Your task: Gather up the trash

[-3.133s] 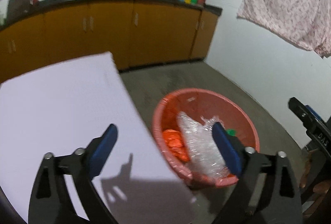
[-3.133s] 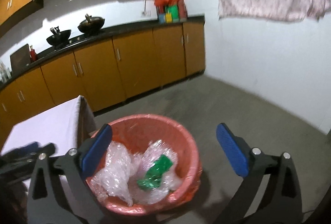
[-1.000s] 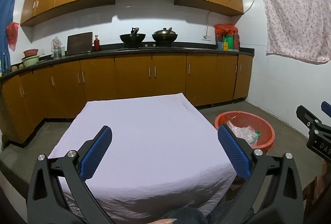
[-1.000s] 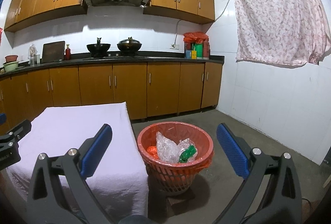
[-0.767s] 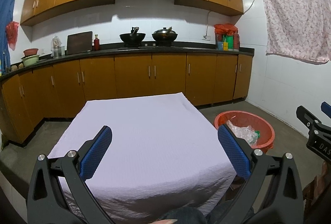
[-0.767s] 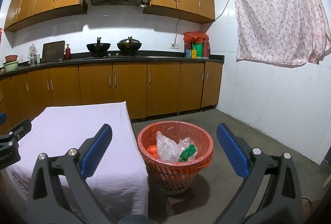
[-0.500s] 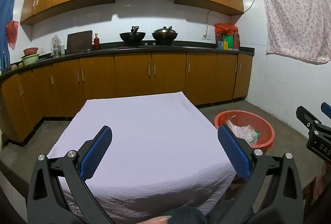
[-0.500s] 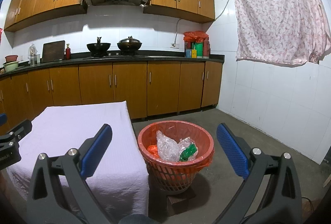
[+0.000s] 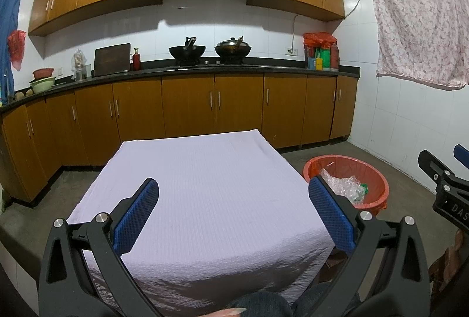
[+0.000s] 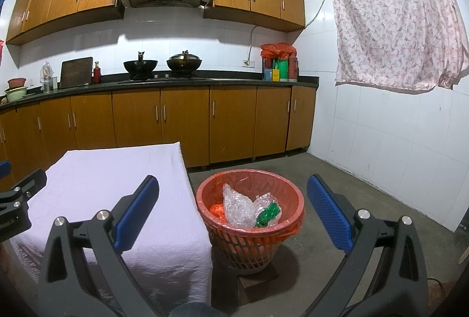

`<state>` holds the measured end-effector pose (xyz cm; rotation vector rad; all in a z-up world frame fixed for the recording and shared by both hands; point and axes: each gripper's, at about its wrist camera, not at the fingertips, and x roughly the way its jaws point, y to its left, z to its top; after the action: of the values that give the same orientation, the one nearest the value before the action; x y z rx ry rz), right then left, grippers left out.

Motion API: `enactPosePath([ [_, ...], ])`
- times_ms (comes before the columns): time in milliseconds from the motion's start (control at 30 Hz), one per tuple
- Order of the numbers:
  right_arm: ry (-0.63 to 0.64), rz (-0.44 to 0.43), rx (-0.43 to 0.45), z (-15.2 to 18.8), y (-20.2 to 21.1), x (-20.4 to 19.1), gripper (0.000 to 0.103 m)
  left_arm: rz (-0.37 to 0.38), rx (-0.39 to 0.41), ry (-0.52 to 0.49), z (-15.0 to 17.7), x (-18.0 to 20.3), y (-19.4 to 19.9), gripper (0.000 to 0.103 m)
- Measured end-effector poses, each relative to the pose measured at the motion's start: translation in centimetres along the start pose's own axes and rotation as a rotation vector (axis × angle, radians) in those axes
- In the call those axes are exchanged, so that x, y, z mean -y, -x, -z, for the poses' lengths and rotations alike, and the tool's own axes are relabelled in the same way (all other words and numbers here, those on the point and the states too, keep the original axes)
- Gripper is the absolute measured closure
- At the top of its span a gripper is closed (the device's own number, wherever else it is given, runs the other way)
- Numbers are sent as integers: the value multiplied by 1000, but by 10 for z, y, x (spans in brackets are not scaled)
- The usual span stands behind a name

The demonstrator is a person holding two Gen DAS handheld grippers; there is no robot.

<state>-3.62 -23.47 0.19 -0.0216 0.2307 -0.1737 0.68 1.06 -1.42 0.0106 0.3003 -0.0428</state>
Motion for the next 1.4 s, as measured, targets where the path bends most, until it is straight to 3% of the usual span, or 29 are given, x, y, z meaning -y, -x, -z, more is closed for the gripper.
enactPosePath([
  [1400,-3,-3,-3,2,-1,1,4,2,-4,-3,1,0,-1,2],
])
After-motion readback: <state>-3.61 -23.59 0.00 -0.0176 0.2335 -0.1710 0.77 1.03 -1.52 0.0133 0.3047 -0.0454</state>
